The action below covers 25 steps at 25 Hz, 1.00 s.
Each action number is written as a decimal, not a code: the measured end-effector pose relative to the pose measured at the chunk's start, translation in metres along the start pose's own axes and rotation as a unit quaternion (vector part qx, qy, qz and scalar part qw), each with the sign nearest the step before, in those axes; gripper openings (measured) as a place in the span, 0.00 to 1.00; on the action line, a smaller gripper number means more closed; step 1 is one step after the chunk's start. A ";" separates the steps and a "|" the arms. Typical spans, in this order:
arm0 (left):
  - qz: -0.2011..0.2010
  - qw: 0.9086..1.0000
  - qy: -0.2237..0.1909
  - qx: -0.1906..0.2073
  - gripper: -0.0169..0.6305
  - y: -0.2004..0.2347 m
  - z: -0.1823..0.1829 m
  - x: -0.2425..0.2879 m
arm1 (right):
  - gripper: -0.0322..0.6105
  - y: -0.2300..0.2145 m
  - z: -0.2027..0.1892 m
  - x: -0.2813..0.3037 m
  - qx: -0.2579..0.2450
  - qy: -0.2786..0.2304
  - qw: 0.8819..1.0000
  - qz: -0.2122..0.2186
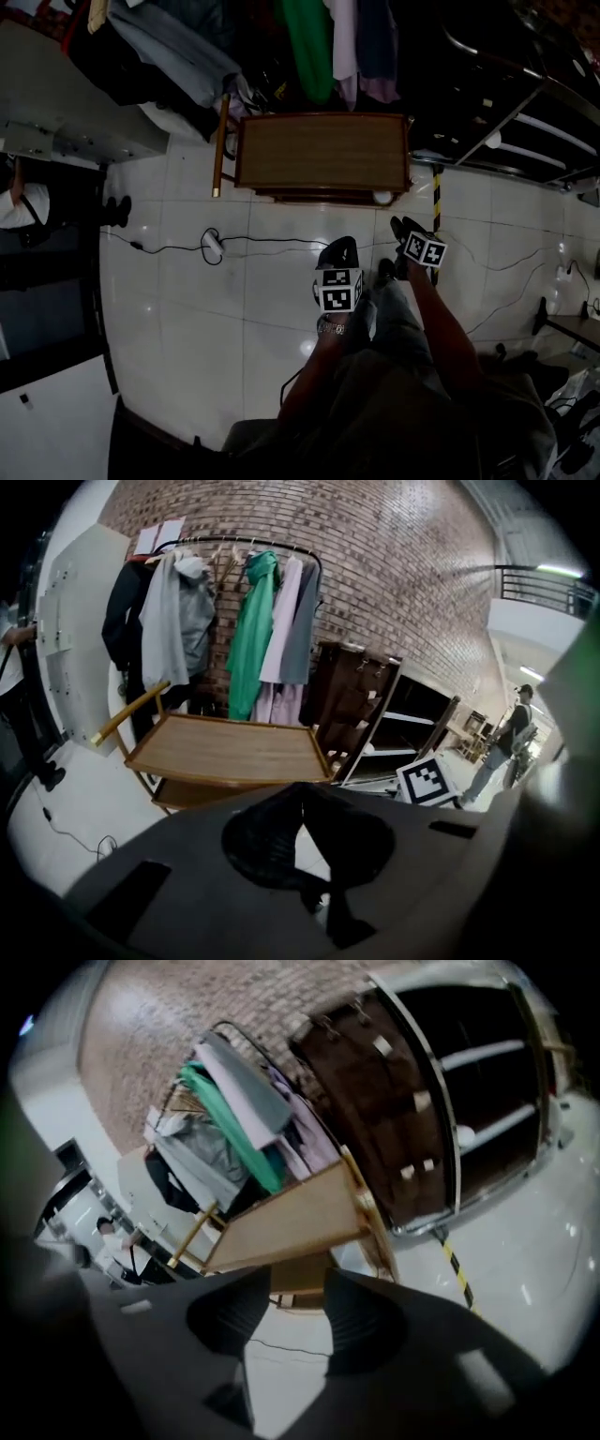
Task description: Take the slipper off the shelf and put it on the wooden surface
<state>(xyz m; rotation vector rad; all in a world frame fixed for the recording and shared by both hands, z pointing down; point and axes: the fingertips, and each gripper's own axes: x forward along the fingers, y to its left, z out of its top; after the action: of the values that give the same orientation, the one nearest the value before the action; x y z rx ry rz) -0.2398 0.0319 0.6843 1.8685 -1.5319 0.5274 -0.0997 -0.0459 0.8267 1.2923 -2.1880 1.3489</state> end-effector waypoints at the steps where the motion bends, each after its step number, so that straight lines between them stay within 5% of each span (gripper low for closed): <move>1: -0.011 1.000 -0.003 0.008 0.03 -0.010 0.011 -0.005 | 0.30 0.019 0.012 -0.021 -0.020 -0.009 1.000 -0.003; 5: -0.040 0.999 -0.008 0.025 0.03 -0.045 0.044 -0.027 | 0.17 0.086 0.038 -0.090 -0.098 -0.001 0.994 -0.039; 13: -0.084 0.994 -0.029 0.067 0.03 -0.121 0.088 -0.043 | 0.16 0.150 0.071 -0.173 -0.178 0.001 0.983 -0.032; 19: -0.087 0.991 -0.040 0.089 0.03 -0.173 0.099 -0.046 | 0.16 0.136 0.107 -0.218 -0.209 -0.021 0.977 -0.042; 25: -0.073 0.994 -0.053 0.054 0.04 -0.206 0.105 -0.044 | 0.15 0.113 0.122 -0.249 -0.232 -0.017 0.972 -0.041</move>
<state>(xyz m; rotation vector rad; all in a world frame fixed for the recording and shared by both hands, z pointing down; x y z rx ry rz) -0.0610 0.0092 0.5332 2.1033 -1.4441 0.4575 -0.0212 0.0105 0.5434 1.2082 -2.2581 0.7224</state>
